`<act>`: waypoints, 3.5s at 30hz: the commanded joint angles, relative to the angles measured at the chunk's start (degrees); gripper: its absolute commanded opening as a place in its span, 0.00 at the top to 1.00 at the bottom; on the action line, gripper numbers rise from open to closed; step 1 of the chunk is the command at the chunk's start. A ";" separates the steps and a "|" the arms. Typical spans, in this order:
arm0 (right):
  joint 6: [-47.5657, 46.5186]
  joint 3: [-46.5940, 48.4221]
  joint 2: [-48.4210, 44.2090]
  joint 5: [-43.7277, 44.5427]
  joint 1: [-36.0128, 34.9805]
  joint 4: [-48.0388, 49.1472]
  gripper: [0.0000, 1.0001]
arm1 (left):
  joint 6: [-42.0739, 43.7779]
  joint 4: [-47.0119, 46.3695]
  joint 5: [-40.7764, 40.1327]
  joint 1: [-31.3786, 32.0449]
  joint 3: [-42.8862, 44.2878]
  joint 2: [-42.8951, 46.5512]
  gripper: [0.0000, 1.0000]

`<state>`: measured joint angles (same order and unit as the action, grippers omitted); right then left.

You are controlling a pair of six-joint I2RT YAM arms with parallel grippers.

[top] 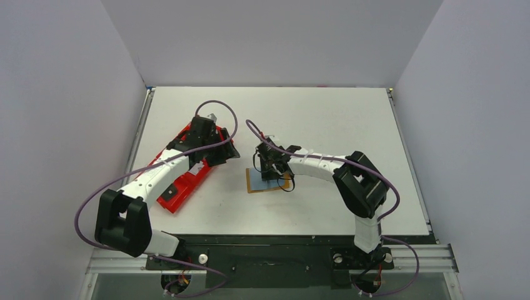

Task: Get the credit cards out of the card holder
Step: Remove the credit card from the card holder.

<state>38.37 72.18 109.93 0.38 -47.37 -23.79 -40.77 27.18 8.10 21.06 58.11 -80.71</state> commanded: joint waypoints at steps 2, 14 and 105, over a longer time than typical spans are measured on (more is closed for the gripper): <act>1.08 -4.88 0.55 -5.01 2.58 2.91 0.99 | 1.20 -2.20 1.18 0.59 -0.25 -1.12 0.41; 3.76 -12.37 1.17 -15.37 8.40 12.32 1.00 | 0.73 -3.80 2.11 3.75 -1.07 -5.15 0.60; 2.57 -9.44 -21.08 -1.82 8.98 -0.53 0.62 | -1.50 -8.38 2.45 11.34 7.23 -16.95 1.00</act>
<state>41.98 57.63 86.91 -5.04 -35.57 -23.79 -44.12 17.08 13.30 35.77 67.00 -103.83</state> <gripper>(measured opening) 0.366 0.003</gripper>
